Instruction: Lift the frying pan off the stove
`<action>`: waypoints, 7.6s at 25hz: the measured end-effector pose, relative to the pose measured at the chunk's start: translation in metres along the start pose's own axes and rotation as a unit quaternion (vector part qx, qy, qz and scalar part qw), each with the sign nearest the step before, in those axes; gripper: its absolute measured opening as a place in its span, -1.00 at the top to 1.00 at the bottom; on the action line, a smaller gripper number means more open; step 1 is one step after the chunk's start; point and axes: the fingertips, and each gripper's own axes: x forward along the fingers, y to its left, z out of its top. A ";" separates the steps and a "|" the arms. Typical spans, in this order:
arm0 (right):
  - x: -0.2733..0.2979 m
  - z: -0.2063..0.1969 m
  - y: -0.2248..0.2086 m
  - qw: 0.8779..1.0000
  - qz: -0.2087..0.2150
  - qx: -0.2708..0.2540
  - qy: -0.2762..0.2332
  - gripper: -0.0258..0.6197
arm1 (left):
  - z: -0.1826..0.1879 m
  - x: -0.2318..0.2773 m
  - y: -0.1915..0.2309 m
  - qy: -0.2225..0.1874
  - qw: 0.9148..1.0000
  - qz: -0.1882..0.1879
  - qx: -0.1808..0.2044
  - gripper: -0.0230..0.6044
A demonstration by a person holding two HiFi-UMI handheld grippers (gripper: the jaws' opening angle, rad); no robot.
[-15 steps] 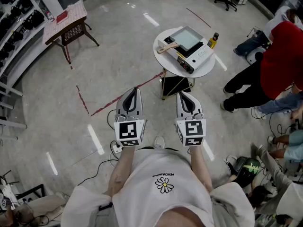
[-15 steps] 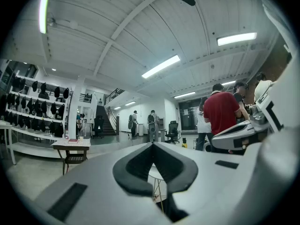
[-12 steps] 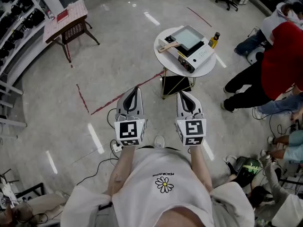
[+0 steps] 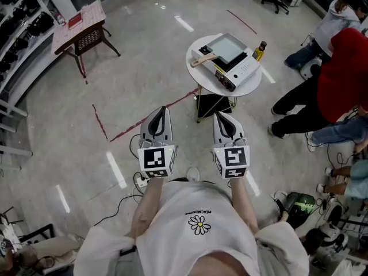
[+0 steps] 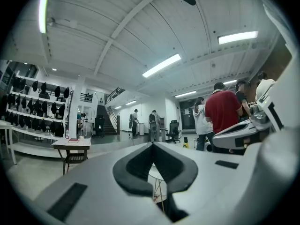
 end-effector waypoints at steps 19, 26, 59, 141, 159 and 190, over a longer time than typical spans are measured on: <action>0.070 -0.017 -0.019 0.999 0.037 0.002 0.014 0.91 | -0.013 0.073 0.026 -0.001 1.000 0.014 -0.024 0.93; 0.135 -0.005 -0.066 1.000 -0.009 0.018 0.014 0.91 | -0.006 0.159 0.040 0.001 0.999 -0.024 -0.036 0.93; 0.345 0.019 -0.190 0.982 -0.171 0.060 0.052 0.91 | -0.002 0.442 0.086 0.031 0.978 -0.202 -0.048 0.93; 0.224 -0.083 -0.203 0.927 -0.281 0.201 0.148 0.91 | -0.175 0.362 -0.145 0.590 0.391 -0.553 -0.440 0.93; 0.228 -0.055 -0.219 0.939 -0.277 0.168 0.117 0.91 | -0.140 0.384 -0.140 0.538 0.487 -0.593 -0.349 0.94; 0.246 0.081 -0.270 0.958 -0.279 0.056 -0.036 0.91 | 0.093 0.402 -0.140 0.284 0.608 -0.711 -0.210 0.93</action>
